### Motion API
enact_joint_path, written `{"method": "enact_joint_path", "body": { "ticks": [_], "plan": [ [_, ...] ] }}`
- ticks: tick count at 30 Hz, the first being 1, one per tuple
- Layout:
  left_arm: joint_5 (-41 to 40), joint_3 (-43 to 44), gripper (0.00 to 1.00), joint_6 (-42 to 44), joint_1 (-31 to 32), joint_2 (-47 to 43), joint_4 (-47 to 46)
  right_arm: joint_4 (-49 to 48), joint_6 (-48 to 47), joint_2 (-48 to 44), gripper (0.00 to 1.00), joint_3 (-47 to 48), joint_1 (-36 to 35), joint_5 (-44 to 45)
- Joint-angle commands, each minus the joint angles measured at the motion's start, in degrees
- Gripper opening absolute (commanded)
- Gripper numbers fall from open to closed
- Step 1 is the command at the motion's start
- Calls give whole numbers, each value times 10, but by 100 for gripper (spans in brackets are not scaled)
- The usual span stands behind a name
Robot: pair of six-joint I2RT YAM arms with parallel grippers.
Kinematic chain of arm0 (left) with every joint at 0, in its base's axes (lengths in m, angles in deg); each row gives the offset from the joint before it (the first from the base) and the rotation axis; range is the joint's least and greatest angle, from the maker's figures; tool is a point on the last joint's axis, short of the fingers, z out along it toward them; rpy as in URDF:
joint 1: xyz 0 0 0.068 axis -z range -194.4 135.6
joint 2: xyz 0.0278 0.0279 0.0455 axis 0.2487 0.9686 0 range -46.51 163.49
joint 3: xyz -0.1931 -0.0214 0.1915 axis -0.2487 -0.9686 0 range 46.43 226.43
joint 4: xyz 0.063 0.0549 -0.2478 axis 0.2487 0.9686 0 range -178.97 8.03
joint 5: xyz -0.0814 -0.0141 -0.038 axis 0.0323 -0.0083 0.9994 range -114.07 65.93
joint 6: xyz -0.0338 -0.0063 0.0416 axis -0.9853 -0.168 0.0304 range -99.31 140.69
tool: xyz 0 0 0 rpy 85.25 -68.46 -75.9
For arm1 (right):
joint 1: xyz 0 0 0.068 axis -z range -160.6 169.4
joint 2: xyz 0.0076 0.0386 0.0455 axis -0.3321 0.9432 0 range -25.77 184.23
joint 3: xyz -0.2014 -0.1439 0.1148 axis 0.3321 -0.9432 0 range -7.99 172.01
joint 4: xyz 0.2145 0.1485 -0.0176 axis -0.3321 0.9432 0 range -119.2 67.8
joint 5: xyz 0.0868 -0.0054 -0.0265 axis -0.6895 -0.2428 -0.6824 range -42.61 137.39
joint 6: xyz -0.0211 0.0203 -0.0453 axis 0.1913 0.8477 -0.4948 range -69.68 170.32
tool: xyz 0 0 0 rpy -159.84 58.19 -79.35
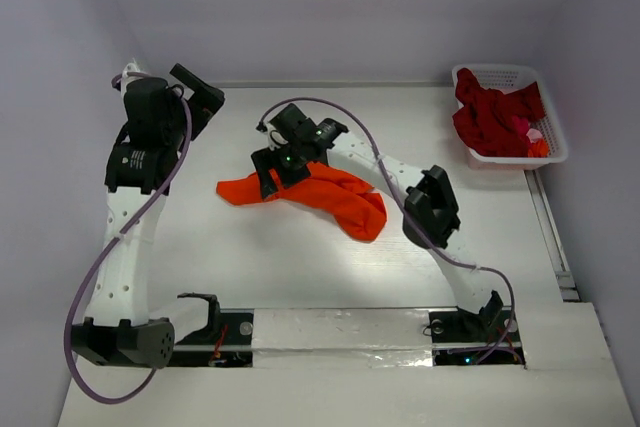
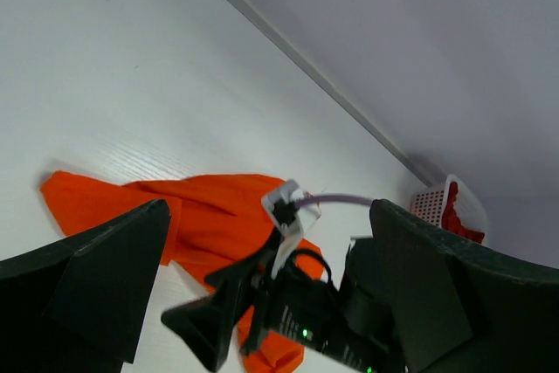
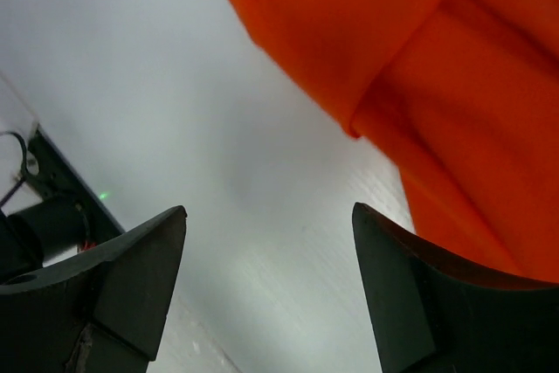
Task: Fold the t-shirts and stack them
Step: Flatten out the tshirt
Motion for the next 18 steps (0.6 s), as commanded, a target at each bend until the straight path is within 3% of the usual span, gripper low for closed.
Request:
{"method": "enact_joint_path", "body": {
  "ticks": [1, 18],
  "plan": [
    [2, -6, 99, 2, -2, -19, 15, 37, -24, 46, 83, 142, 6, -29],
    [45, -98, 99, -17, -2, -81, 6, -13, -5, 150, 81, 179, 33, -67]
  ]
}}
